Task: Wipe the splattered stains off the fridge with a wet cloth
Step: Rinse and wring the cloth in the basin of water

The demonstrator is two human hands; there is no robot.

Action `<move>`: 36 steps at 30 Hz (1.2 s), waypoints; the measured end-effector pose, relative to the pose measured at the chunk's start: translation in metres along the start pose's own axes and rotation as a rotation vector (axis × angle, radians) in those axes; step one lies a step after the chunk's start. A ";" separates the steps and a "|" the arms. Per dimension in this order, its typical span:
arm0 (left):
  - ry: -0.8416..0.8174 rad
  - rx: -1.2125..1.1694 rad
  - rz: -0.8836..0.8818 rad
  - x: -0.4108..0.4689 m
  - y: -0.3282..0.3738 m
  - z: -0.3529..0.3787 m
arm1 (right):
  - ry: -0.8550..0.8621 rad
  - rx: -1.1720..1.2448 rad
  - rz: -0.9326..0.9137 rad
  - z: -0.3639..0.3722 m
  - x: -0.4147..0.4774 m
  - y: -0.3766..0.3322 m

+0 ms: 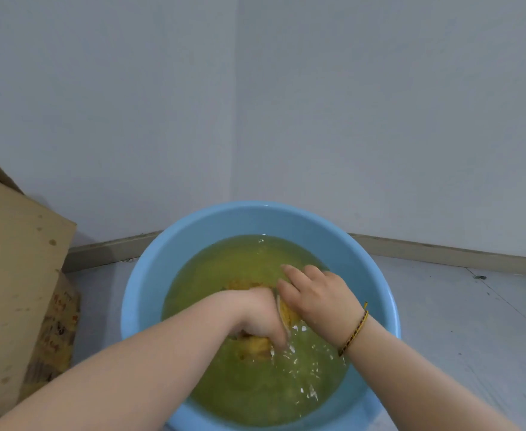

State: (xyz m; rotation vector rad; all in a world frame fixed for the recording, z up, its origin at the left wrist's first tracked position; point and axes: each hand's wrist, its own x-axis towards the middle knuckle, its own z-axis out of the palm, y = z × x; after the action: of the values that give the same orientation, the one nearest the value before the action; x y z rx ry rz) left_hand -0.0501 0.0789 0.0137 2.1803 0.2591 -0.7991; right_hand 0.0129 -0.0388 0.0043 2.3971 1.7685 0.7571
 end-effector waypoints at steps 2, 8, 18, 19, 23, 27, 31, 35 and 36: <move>0.206 0.356 -0.033 0.004 0.005 0.000 | -0.150 0.074 0.223 -0.002 0.000 -0.013; 0.509 0.781 0.105 -0.001 0.010 0.006 | -0.484 0.606 0.803 0.003 -0.003 -0.028; 0.728 1.078 0.617 -0.007 0.006 -0.029 | -0.087 1.324 1.182 -0.006 0.004 -0.036; 0.769 1.041 0.675 -0.007 0.003 -0.028 | -0.094 1.344 1.181 -0.006 0.004 -0.037; 0.785 0.921 0.704 0.003 -0.013 -0.022 | -0.229 1.342 1.124 -0.004 0.002 -0.034; 0.579 0.712 0.394 0.005 -0.003 -0.020 | -0.424 1.285 1.071 -0.009 0.005 -0.022; 0.133 0.201 0.179 -0.016 0.017 -0.055 | -0.518 1.271 0.976 -0.028 0.009 -0.008; 0.001 -0.654 0.337 -0.057 0.016 -0.095 | -0.374 1.361 1.026 -0.074 0.033 0.018; 0.026 -0.799 0.358 -0.067 0.020 -0.104 | -0.359 1.416 1.048 -0.091 0.043 0.027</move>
State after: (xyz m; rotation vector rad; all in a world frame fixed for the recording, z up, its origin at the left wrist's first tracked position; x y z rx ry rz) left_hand -0.0460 0.1464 0.1190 1.4205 0.1537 -0.3659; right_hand 0.0074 -0.0292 0.1080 3.8190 0.7051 -1.4553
